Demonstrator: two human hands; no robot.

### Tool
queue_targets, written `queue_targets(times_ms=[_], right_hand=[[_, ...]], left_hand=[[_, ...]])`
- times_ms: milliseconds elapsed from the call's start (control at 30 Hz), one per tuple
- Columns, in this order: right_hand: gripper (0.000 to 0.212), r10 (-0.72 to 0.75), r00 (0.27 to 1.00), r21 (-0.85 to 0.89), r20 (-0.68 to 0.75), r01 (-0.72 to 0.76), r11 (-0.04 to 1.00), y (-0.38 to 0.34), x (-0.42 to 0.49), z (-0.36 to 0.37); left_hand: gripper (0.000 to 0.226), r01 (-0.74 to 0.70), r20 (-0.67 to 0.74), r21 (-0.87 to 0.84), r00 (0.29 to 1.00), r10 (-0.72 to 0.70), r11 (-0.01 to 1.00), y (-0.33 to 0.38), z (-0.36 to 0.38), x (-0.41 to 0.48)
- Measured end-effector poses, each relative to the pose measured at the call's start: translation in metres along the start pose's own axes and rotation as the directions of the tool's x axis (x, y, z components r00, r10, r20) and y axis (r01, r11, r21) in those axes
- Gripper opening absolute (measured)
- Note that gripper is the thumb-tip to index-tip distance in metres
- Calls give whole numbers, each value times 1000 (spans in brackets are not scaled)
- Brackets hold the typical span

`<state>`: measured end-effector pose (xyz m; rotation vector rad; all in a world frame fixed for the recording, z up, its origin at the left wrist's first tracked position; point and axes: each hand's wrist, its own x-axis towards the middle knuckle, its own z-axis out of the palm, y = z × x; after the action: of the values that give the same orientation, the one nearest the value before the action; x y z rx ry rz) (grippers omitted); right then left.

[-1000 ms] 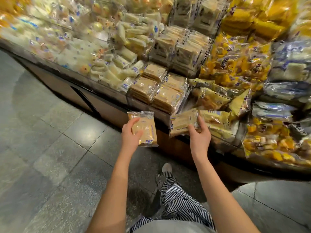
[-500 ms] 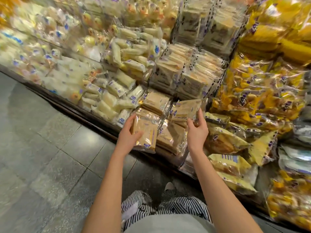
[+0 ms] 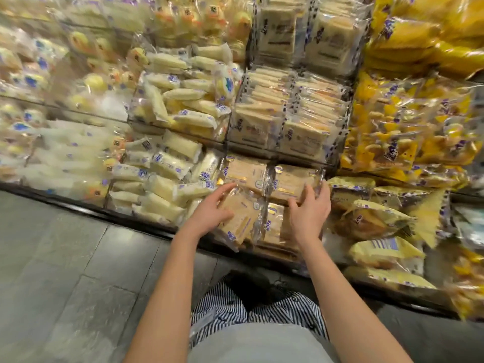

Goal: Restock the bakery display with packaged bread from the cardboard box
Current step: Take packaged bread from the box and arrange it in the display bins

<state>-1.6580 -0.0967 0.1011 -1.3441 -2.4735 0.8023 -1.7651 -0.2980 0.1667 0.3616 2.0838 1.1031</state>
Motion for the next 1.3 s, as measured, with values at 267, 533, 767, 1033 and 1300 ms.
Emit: queue_targets(times_ms=[267, 533, 767, 1033, 1300], right_hand=[[52, -70, 963, -93, 259, 97, 991, -23, 4, 19], [35, 100, 995, 263, 28, -104, 959, -34, -8, -15], [35, 164, 987, 153, 0, -162, 975, -13, -71, 7], [34, 154, 985, 128, 78, -163, 978, -14, -84, 14], [42, 166, 972, 83, 167, -182, 980, -16, -79, 14]], left_hand=[[80, -73, 202, 138, 978, 45, 988, -5, -20, 21], [76, -298, 263, 446, 945, 195, 844, 3, -5, 42], [46, -347, 81, 730, 899, 431, 588, -17, 54, 18], [55, -491, 317, 687, 866, 386, 536, -46, 43, 33], [38, -504, 250, 531, 861, 442, 681, -46, 22, 43]])
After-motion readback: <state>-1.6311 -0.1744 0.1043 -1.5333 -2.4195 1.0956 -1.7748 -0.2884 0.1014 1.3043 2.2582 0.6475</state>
